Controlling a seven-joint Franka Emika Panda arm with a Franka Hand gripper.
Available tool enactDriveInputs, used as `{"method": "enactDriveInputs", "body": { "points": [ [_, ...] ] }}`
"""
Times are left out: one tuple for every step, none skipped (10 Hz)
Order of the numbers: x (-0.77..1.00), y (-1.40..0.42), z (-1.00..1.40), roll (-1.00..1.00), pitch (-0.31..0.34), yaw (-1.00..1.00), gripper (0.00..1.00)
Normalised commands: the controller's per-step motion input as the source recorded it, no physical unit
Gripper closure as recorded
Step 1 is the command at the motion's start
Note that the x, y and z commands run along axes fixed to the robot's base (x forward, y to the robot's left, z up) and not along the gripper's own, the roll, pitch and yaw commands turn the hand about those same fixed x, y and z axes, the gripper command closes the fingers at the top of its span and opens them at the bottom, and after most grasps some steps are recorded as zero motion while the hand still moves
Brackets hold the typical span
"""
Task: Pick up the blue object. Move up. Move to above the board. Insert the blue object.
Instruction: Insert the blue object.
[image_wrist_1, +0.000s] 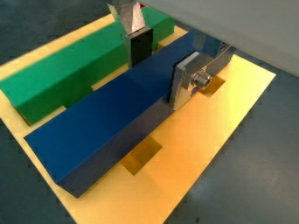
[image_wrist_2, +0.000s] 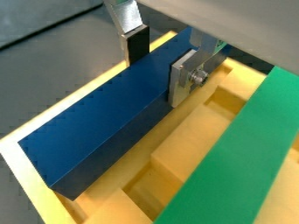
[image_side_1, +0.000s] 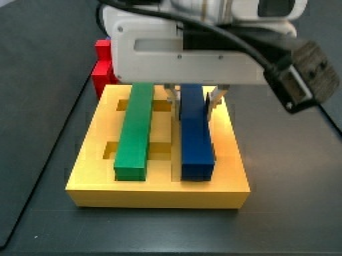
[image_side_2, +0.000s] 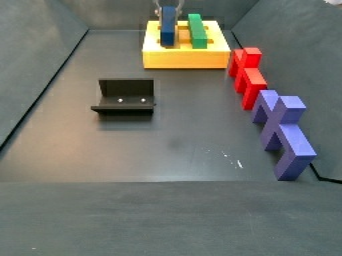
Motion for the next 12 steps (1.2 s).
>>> {"method": "enactDriveInputs", "body": {
  "points": [
    [0.00,0.00,-0.19,0.26,0.020,0.08,1.00],
    [-0.08,0.00,-0.07,0.23,0.026,0.00,1.00],
    [-0.11,0.00,-0.07,0.16,0.019,0.00,1.00],
    [-0.14,0.05,-0.18,0.11,0.017,-0.04,1.00],
    [-0.24,0.03,-0.21,0.11,0.000,-0.07,1.00],
    [-0.19,0.05,-0.24,0.12,0.000,-0.09,1.00],
    [-0.16,0.08,-0.27,0.13,0.011,-0.12,1.00],
    [-0.02,0.00,-0.23,0.02,0.000,-0.04,1.00],
    [0.12,0.00,-0.32,0.00,0.000,0.00,1.00],
    [0.00,0.00,-0.33,0.00,-0.009,0.00,1.00],
    [0.00,0.00,-0.01,0.02,0.010,0.00,1.00],
    [0.00,0.00,0.00,0.00,0.000,0.00,1.00]
  ]
}}
